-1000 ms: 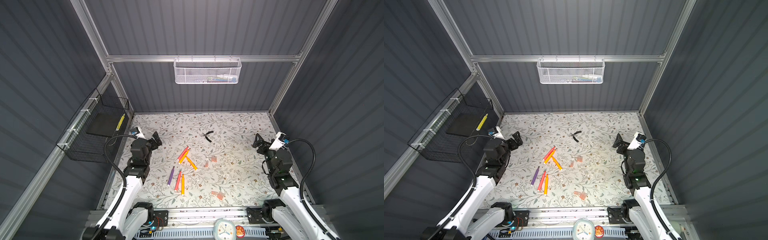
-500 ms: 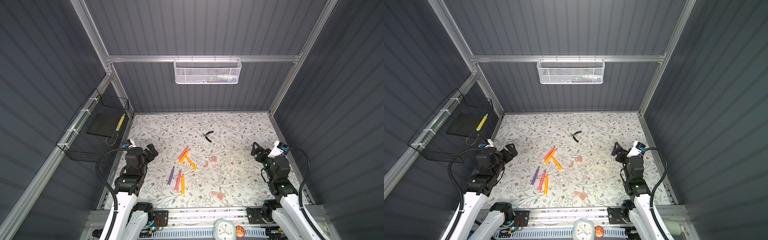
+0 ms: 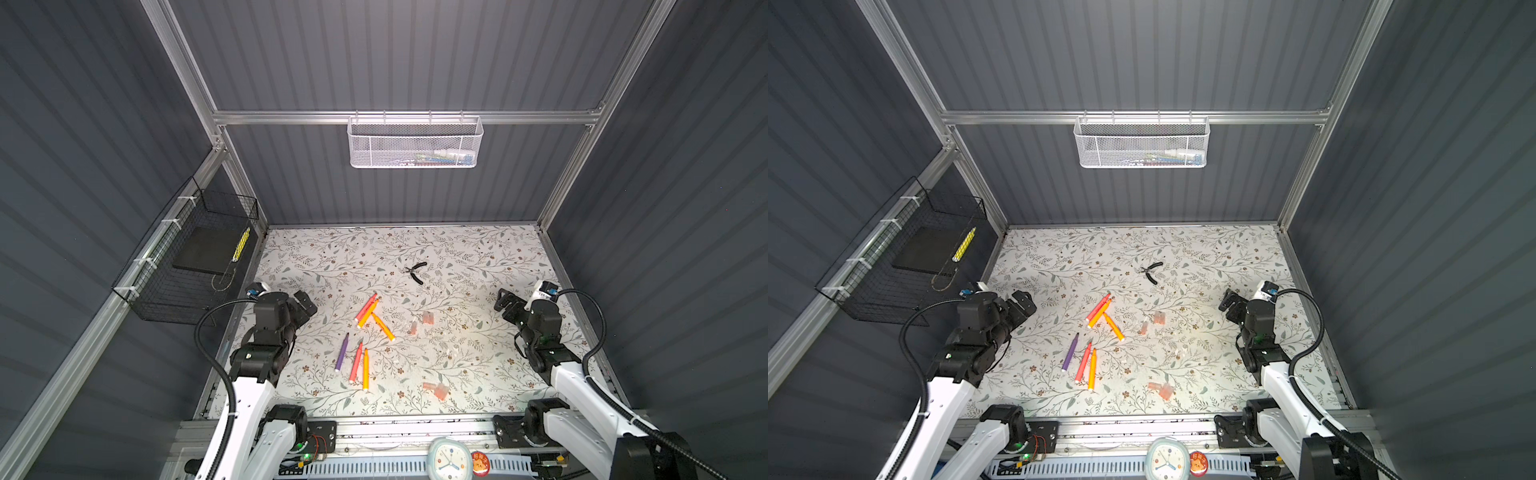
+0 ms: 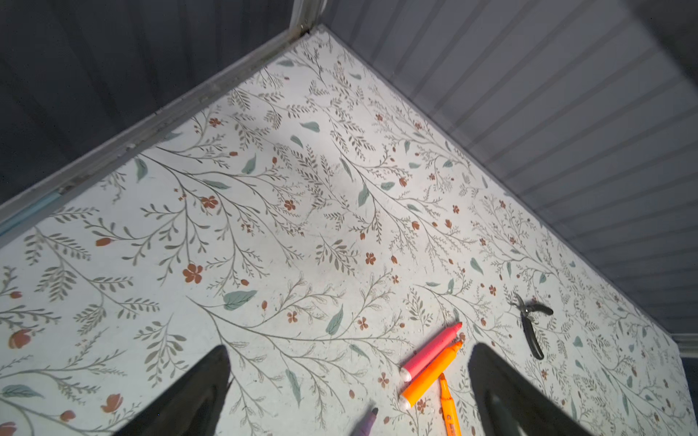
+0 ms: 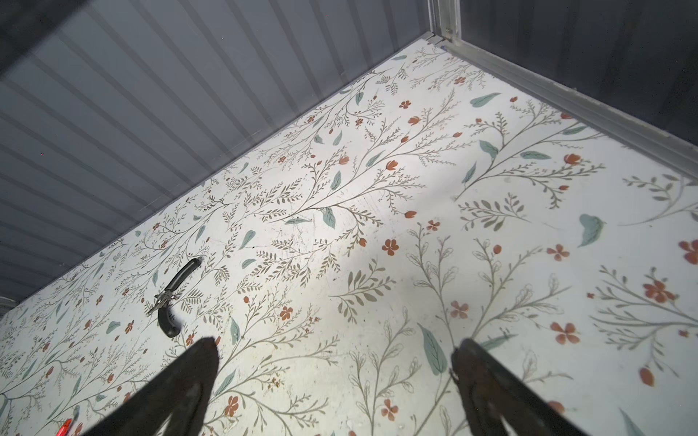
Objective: Insert the pens into the pen caps
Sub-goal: 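Raise both arms and move the left gripper toward the markers, then lower the left gripper onto the orange marker and close on it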
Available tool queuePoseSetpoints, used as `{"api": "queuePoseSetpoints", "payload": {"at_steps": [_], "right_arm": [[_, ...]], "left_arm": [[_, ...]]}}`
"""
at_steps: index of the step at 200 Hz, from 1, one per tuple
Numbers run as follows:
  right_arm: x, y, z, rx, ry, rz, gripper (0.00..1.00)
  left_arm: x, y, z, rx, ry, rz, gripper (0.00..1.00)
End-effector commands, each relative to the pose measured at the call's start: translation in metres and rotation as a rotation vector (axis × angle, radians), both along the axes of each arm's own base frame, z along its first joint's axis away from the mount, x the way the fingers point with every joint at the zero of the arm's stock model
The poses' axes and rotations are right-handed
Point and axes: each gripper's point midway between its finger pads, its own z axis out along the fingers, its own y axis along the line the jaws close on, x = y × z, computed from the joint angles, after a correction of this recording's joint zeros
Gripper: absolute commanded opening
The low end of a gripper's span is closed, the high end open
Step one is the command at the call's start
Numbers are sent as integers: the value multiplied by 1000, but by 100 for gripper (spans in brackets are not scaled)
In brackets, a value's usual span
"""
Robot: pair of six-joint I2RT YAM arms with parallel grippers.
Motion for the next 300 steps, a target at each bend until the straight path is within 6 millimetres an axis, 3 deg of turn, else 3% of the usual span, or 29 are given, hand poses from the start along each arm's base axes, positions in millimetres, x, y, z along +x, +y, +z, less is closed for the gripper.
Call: {"api": "queuePoseSetpoints", "payload": {"at_steps": [1, 21, 59, 101, 125, 143, 217, 300], "right_arm": [[5, 1, 14, 11, -52, -3, 99], [7, 5, 13, 10, -41, 17, 99], [12, 11, 11, -11, -20, 34, 99], [11, 19, 13, -48, -22, 57, 99], [6, 22, 17, -62, -49, 60, 99], [3, 22, 18, -65, -59, 56, 99], [7, 27, 17, -81, -46, 73, 99], [6, 28, 17, -85, -46, 79, 99]], "left_arm": [[-2, -25, -12, -123, 69, -69, 88], [-6, -50, -26, -128, 117, -84, 79], [-16, -108, -43, -51, 160, -123, 77], [-16, -186, -82, -45, 207, -199, 76], [-15, -211, -102, -5, 278, -199, 77], [-15, -220, -115, 29, 328, -177, 77], [-14, -228, -145, 138, 433, -131, 74], [-8, -235, -152, 177, 454, -138, 70]]}}
